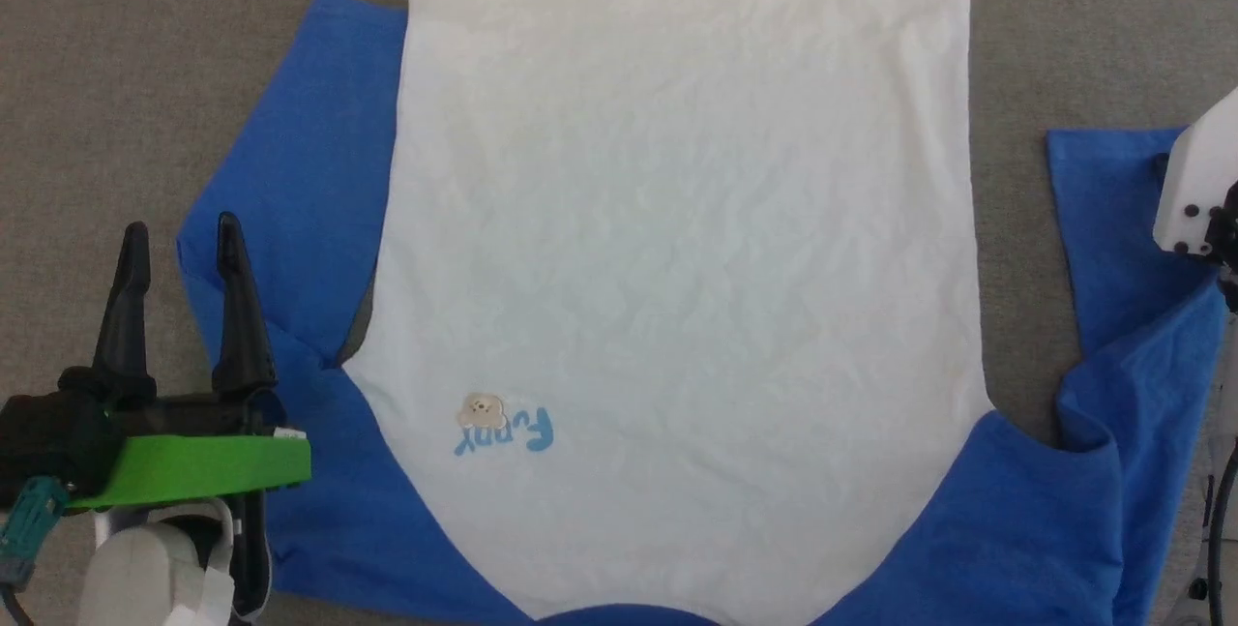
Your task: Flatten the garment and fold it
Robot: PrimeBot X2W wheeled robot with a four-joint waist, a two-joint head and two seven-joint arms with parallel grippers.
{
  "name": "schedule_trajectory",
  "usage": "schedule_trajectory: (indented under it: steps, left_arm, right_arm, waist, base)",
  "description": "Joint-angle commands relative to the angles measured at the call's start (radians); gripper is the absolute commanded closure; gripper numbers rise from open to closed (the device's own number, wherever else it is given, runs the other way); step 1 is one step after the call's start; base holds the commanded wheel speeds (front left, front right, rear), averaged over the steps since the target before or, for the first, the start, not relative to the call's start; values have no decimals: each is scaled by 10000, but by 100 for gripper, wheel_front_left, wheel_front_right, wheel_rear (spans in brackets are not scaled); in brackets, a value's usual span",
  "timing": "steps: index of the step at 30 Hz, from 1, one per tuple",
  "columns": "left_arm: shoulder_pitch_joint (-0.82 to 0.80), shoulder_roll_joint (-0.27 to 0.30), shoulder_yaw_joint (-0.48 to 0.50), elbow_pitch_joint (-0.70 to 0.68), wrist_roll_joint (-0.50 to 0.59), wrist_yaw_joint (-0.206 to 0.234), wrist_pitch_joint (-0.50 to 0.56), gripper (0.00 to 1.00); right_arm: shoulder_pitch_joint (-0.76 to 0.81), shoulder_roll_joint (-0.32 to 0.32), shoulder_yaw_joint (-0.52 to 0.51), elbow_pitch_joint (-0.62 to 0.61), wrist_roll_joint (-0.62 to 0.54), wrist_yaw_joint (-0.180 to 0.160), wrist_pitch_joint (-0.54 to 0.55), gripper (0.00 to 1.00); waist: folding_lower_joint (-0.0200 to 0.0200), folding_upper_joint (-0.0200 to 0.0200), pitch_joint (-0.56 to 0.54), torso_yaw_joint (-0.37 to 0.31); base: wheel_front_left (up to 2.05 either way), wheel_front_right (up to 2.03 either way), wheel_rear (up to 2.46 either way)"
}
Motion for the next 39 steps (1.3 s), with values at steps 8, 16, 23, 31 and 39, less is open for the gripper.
schedule_trajectory:
  steps: [8, 16, 23, 31, 39]
  left_arm:
    - [-247, -254, 238, 245, 302, -240, -77, 0]
    - [90, -525, 464, 324, 393, -296, -77, 0]
    - [930, -707, 975, 108, 449, -265, -78, 0]
    - [1480, -782, 1185, -58, 459, -172, -78, 0]
    - [1776, -800, 1103, -126, 458, -84, -78, 0]
  right_arm:
    - [-212, -58, -314, 47, 694, -15, 51, 100]
    - [1165, -1058, -1625, -1176, 1899, -15, -565, 100]
    - [2817, -1729, -3100, -1979, 2305, -15, -250, 100]
    - [3665, -1606, -2903, -3045, 2682, -15, -255, 100]
    - [4438, -1188, 379, -5052, 4590, -15, -331, 100]
  waist:
    - [-1, 0, -217, 3]
    - [-1, 0, -1685, -210]
    - [-1, 0, -2626, -604]
    - [-1, 0, -3214, -770]
    - [-1, 0, -3655, -723]
  base:
    - [0, 0, 0]
    - [0, 0, 0]
    - [0, 0, 0]
    - [0, 0, 0]
    - [0, 0, 0]
